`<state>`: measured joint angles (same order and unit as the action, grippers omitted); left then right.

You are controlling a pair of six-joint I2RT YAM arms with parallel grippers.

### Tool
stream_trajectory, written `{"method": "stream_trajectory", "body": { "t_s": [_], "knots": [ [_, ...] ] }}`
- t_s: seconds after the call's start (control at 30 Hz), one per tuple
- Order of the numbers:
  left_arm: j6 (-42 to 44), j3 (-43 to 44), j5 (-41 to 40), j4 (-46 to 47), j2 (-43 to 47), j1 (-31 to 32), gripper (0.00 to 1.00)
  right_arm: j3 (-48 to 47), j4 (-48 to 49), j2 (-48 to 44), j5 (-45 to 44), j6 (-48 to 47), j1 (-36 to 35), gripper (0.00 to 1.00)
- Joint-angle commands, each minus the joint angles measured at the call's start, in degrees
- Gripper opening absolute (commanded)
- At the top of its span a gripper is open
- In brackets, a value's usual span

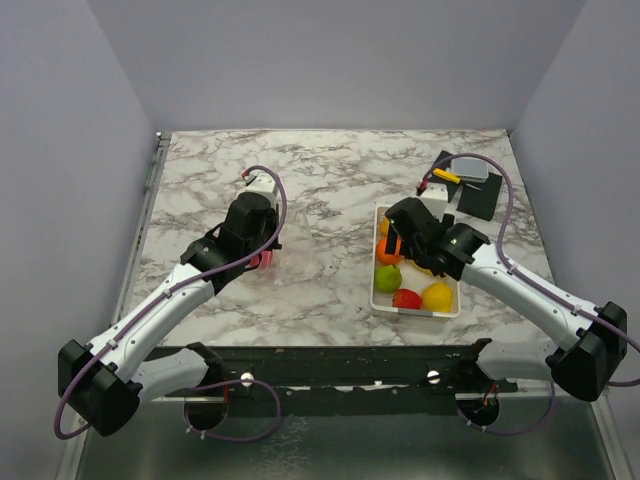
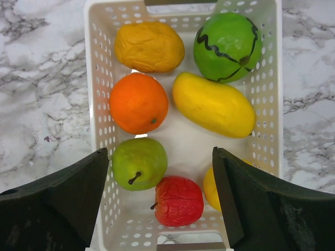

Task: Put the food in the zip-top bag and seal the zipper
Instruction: Pick up the fake fruit from the bin.

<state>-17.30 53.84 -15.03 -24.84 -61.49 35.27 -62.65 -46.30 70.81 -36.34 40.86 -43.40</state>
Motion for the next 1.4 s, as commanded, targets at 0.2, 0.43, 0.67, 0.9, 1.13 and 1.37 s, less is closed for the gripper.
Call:
{"method": "stream_trajectory", "body": {
  "t_s": [0.2, 0.43, 0.67, 0.9, 1.13, 1.37],
  "knots": [
    [0.7, -0.7, -0.4, 0.9, -0.1, 0.0, 0.0, 5.0, 2.9, 0.6, 8.1, -1.3, 0.7, 0.83],
    [0.6, -0.6, -0.3, 0.9, 0.0, 0.0, 0.0, 7.8, 5.3, 2.0, 11.7, -1.2, 0.7, 0.8],
    [0.7, -0.7, -0.4, 0.8, 0.0, 0.0, 0.0, 8.6, 7.1, 5.0, 12.9, -0.9, 0.7, 0.74],
    [0.7, -0.7, -0.4, 0.8, 0.2, 0.0, 0.0, 9.7, 8.4, 6.4, 13.7, -0.7, 0.7, 0.65],
    [0.6, -0.7, -0.5, 0.8, 0.2, 0.0, 0.0, 10.3, 8.5, 7.3, 13.2, -0.5, 0.8, 0.56],
    [0.7, -0.7, -0.4, 0.8, 0.2, 0.0, 0.0, 10.2, 8.5, 7.3, 13.4, -0.8, 0.8, 0.32]
  ]
}}
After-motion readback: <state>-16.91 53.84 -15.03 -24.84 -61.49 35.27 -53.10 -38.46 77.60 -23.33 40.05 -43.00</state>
